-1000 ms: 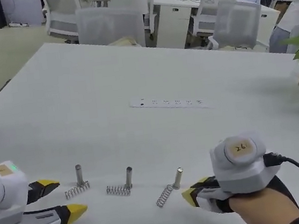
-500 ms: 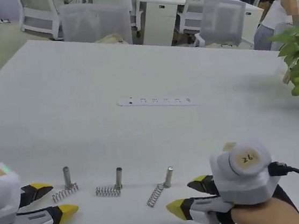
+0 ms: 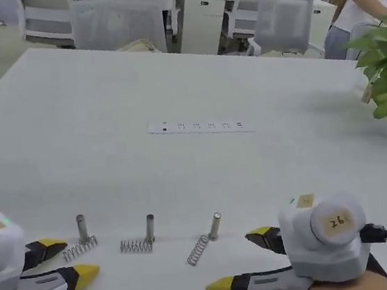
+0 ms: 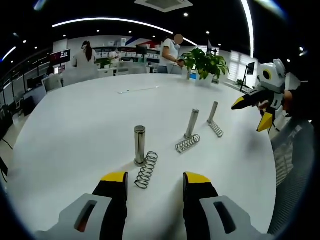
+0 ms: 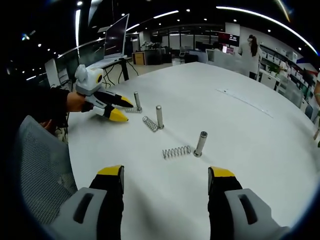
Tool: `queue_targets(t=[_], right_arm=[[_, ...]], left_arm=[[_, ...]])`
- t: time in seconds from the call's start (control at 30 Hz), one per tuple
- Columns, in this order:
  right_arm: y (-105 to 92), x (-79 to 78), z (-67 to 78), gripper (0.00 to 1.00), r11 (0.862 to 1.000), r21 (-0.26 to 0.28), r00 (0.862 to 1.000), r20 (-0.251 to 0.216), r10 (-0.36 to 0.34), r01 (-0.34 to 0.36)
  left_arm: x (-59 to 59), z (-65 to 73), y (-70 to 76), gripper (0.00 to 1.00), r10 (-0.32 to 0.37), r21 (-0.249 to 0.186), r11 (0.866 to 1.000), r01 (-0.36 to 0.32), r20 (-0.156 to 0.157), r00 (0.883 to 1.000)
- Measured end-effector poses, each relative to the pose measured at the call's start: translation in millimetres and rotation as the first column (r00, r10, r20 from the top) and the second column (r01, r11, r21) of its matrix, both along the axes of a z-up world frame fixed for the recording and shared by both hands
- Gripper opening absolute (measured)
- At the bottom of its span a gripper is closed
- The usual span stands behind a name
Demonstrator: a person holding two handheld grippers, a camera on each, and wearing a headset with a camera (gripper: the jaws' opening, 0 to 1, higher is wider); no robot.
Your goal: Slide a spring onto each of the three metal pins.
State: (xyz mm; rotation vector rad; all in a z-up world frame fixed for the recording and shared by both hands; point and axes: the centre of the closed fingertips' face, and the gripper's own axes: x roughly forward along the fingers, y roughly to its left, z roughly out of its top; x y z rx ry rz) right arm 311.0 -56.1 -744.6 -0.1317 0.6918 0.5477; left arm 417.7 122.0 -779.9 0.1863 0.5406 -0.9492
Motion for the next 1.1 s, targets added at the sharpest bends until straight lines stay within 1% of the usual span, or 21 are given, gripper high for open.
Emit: queue_targets(t=[0.03, 0.07, 0.1, 0.13, 0.17, 0.2, 0.23, 0.27, 0.4, 0.5, 0.53, 0.6, 0.63, 0.7, 0.77, 0.8, 0.83, 0.87, 0.9, 1.0, 1.1], right_arm=[[0.8, -0.9, -0.5, 0.68, 1.0, 0.004, 1.0, -0.001, 0.003, -0.003], [2.5, -0.9, 1.0, 0.7, 1.0, 0.015, 1.0, 0.012, 0.01, -0.01], [6.3, 0.3, 5.2, 0.72, 0.999, 0.046, 0.999, 0.039, 0.015, -0.016], [7.4, -0.1, 6.4, 0.73, 0.998, 0.064, 0.999, 0.038, 0.015, -0.017], [10.5, 1.4, 11.5, 0.75, 0.994, 0.104, 0.998, 0.061, 0.017, -0.024], [10.2, 2.4, 13.8, 0.76, 0.992, 0.124, 0.997, 0.071, 0.009, -0.018], [9.2, 1.5, 14.8, 0.77, 0.991, 0.135, 0.998, 0.068, 0.004, -0.014], [7.6, 2.3, 17.5, 0.78, 0.988, 0.153, 0.997, 0.08, -0.002, -0.01], [5.9, 2.1, 24.4, 0.83, 0.982, 0.188, 0.994, 0.111, 0.007, -0.028], [5.4, 1.6, 26.1, 0.84, 0.975, 0.219, 0.994, 0.11, 0.011, -0.035], [5.3, 1.1, 26.1, 0.85, 0.973, 0.227, 0.994, 0.11, 0.015, -0.04], [2.8, 1.1, 22.4, 0.84, 0.977, 0.211, 0.995, 0.098, 0.011, -0.031], [3.1, 0.8, 21.8, 0.84, 0.977, 0.212, 0.995, 0.097, 0.013, -0.034], [1.3, 0.7, 20.1, 0.84, 0.977, 0.213, 0.996, 0.085, 0.005, -0.023], [1.7, 0.5, 20.9, 0.84, 0.976, 0.217, 0.996, 0.086, 0.005, -0.024], [0.7, 1.8, 21.5, 0.84, 0.976, 0.216, 0.996, 0.091, -0.002, -0.017], [-0.9, 2.3, 21.1, 0.83, 0.976, 0.216, 0.996, 0.088, -0.009, -0.01], [-1.8, 2.6, 21.3, 0.83, 0.975, 0.223, 0.996, 0.084, -0.014, -0.005], [-2.5, 3.1, 22.0, 0.83, 0.972, 0.235, 0.996, 0.083, -0.022, 0.002], [-4.2, 3.9, 22.7, 0.83, 0.973, 0.23, 0.996, 0.086, -0.03, 0.009], [-4.3, 4.2, 22.5, 0.82, 0.973, 0.231, 0.996, 0.085, -0.031, 0.01]], left_arm=[[0.2, 0.1, -0.2, 0.38, 0.001, 0.0, 1.0, -0.001, 0.003, 1.0], [0.5, 0.0, -0.2, 0.38, 0.003, 0.0, 1.0, -0.003, 0.004, 1.0], [0.6, 0.0, -0.4, 0.38, 0.005, -0.003, 1.0, -0.005, 0.003, 1.0], [0.9, 0.0, -0.5, 0.37, 0.006, -0.004, 1.0, -0.006, 0.003, 1.0], [1.3, -0.1, -0.5, 0.37, 0.007, -0.004, 1.0, -0.007, 0.005, 1.0], [1.6, -0.2, -0.3, 0.37, 0.007, -0.002, 1.0, -0.007, 0.007, 1.0], [1.8, -0.2, -0.1, 0.36, 0.008, -0.002, 1.0, -0.008, 0.008, 1.0], [2.3, -0.4, 0.3, 0.36, 0.01, -0.003, 1.0, -0.01, 0.009, 1.0], [3.9, -0.6, 2.1, 0.33, 0.016, -0.004, 1.0, -0.016, 0.014, 1.0], [4.8, -0.6, 2.9, 0.32, 0.018, -0.005, 1.0, -0.018, 0.016, 1.0], [5.4, -0.8, 3.4, 0.32, 0.016, -0.001, 1.0, -0.016, 0.022, 1.0], [5.6, -1.1, 4.1, 0.3, 0.013, 0.005, 1.0, -0.013, 0.03, 0.999], [5.6, -1.2, 4.3, 0.29, 0.011, 0.008, 1.0, -0.011, 0.034, 0.999], [5.9, -2.1, 5.0, 0.24, 0.001, 0.022, 1.0, -0.002, 0.05, 0.999], [5.7, -2.0, 4.7, 0.21, -0.011, 0.031, 0.999, 0.009, 0.067, 0.998], [5.2, -2.2, 4.6, 0.2, -0.014, 0.035, 0.999, 0.011, 0.07, 0.997], [5.3, -2.1, 4.9, 0.18, -0.021, 0.047, 0.999, 0.017, 0.084, 0.996], [4.4, -2.7, 4.5, 0.16, -0.022, 0.045, 0.999, 0.018, 0.077, 0.997], [4.7, -2.5, 4.3, 0.15, -0.023, 0.045, 0.999, 0.019, 0.079, 0.997], [5.0, -2.1, 5.5, 0.09, -0.03, 0.064, 0.998, 0.024, 0.106, 0.994], [5.3, -2.7, 6.5, 0.05, -0.031, 0.07, 0.997, 0.023, 0.11, 0.993]])
